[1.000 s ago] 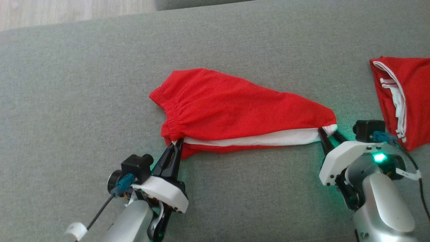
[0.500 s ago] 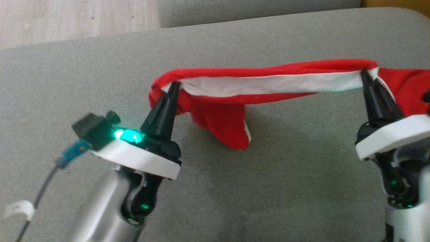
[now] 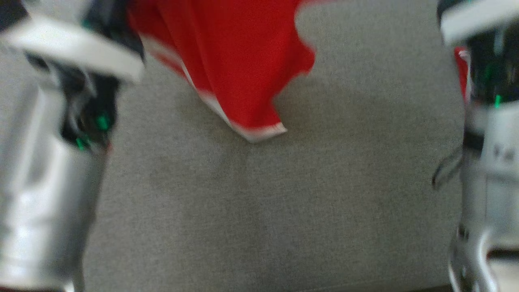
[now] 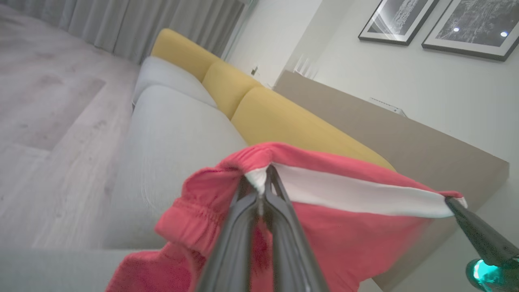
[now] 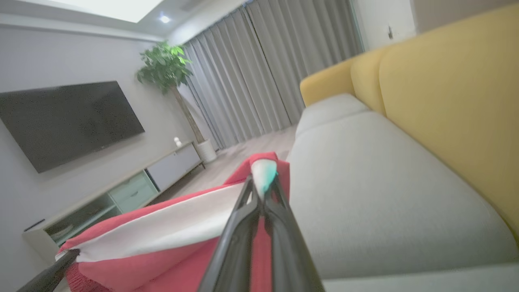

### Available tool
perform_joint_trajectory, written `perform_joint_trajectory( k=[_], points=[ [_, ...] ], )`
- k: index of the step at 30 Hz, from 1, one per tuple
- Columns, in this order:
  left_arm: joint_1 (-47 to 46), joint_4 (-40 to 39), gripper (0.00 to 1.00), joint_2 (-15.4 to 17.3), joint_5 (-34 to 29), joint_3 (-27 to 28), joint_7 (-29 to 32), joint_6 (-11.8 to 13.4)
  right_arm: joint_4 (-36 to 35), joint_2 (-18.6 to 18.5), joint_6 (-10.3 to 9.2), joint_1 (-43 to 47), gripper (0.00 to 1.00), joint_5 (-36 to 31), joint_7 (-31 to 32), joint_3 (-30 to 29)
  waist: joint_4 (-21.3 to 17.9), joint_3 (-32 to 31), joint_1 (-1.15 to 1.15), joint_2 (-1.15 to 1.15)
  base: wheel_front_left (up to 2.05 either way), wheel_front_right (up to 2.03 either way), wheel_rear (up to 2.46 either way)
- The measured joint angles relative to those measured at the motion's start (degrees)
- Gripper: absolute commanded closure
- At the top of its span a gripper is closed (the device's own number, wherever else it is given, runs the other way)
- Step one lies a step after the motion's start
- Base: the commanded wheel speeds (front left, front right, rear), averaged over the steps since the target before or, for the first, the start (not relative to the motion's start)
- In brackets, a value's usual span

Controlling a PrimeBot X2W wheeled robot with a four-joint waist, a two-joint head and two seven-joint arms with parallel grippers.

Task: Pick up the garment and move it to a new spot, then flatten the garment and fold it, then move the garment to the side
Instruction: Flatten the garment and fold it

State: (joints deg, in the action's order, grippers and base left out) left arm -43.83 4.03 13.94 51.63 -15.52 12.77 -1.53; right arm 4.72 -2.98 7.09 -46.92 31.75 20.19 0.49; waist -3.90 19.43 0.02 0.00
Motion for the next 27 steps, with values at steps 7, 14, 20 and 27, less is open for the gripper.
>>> perform_joint_trajectory(
  k=[7, 14, 20, 27],
  points=[
    [-16.9, 7.9, 1.0, -0.2, -6.0, 1.6, -8.0, -1.4, 11.7, -0.1, 0.01, -19.5, 1.0, -2.1, -16.9, 1.3, -1.3, 5.3, 0.01, 0.0, 0.0, 0.0, 0.0],
    [-22.0, 13.7, 1.0, -2.4, -6.8, 1.1, -15.5, -4.6, 20.5, -2.0, 0.01, -22.7, 1.0, -3.6, -22.3, 3.2, -1.8, 7.2, -0.02, 0.0, 0.0, 0.0, 0.0],
    [-10.2, 19.3, 1.0, -2.2, -6.0, -5.1, -18.0, -5.6, 26.4, -3.0, 0.01, -9.4, 1.0, -5.7, -11.6, 4.9, -2.5, 7.4, -0.01, 0.0, 0.0, 0.0, 0.0],
    [9.7, 20.4, 1.0, -1.0, -1.6, -16.6, -15.5, -5.6, 21.6, -5.0, 0.01, 8.0, 1.0, -6.7, -3.7, 6.3, -1.9, 4.5, -0.03, 0.0, 0.0, 0.0, 0.0]
  ],
)
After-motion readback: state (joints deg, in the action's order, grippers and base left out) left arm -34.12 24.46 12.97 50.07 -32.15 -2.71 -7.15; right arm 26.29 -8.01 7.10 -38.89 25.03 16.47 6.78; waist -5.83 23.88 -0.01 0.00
